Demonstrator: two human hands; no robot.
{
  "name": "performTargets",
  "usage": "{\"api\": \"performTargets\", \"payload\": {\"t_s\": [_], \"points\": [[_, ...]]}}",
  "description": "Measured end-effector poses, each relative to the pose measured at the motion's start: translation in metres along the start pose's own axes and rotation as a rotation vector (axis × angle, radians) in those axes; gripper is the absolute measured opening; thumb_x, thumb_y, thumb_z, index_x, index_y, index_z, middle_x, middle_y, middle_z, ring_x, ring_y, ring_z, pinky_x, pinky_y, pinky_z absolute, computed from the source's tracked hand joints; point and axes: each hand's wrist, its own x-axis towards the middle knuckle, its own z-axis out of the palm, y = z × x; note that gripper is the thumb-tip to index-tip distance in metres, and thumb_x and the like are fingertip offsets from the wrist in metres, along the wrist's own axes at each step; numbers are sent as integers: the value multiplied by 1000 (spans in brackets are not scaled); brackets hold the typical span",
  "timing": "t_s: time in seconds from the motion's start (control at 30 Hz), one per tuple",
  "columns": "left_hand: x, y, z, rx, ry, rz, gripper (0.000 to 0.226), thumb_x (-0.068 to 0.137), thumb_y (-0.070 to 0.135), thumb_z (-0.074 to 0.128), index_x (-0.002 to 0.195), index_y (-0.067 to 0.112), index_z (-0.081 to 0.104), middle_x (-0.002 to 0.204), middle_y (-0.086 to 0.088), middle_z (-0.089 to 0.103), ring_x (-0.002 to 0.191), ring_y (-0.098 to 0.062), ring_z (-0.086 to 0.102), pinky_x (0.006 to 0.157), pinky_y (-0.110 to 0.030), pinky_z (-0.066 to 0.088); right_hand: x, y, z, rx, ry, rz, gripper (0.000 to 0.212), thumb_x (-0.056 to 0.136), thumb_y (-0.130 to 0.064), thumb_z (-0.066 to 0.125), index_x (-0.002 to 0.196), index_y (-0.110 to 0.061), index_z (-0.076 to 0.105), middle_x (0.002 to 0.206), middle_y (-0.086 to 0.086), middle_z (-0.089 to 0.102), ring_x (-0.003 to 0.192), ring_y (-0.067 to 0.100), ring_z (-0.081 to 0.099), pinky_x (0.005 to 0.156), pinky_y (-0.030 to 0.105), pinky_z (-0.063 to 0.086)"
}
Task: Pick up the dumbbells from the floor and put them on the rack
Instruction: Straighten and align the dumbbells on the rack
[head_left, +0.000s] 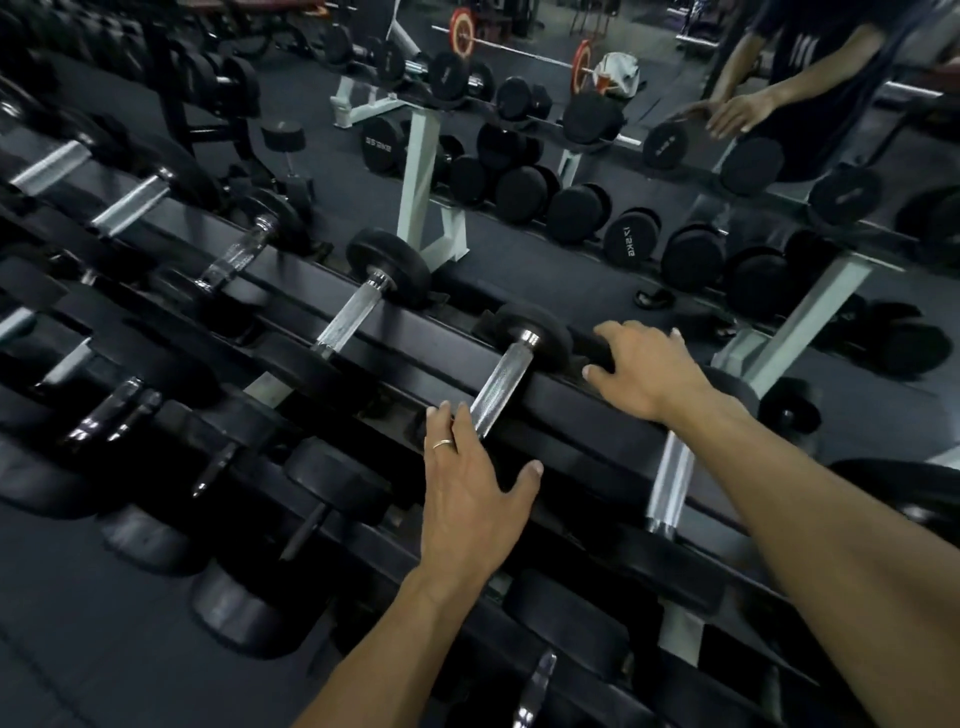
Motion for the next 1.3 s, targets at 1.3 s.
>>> {"api": "performTargets", "payload": {"t_s": [1.3], "points": [[-70,80,107,54,-251,-291,127,55,60,84,150,13,14,151,-6,24,138,-21,30,101,-24,30,-50,146,21,382,-13,-71,45,96,-37,59,136,-21,43,118,9,64,108,33,60,85,37,43]]}}
